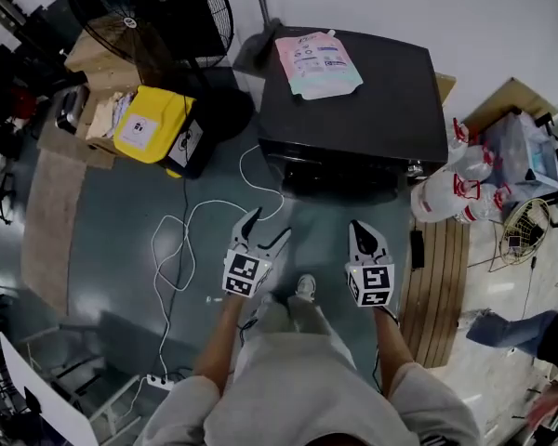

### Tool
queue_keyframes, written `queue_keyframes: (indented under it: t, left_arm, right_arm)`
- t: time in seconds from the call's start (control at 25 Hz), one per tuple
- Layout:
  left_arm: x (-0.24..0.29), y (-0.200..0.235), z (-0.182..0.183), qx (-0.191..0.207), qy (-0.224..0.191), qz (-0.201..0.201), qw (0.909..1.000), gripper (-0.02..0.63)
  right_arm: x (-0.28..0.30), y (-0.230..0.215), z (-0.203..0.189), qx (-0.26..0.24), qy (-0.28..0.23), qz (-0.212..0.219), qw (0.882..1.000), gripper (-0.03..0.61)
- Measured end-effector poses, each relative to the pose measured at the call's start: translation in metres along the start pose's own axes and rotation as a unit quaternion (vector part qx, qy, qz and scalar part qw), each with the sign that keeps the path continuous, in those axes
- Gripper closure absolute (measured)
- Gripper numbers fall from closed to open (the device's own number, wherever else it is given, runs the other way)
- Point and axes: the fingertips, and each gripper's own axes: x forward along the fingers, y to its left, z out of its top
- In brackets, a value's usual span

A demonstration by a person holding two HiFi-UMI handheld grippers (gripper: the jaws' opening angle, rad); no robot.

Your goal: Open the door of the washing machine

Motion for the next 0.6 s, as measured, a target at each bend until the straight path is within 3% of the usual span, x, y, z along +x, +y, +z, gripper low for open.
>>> queue_keyframes:
  t: [0.6]
  left_arm:
    - [0.081,0.038,-0.070,0.002,0.035,-0.060,0.9976,0.295]
  right_arm:
    - [0.054,0.007,-0.057,0.015,0.040,-0.030,0.999,0.580]
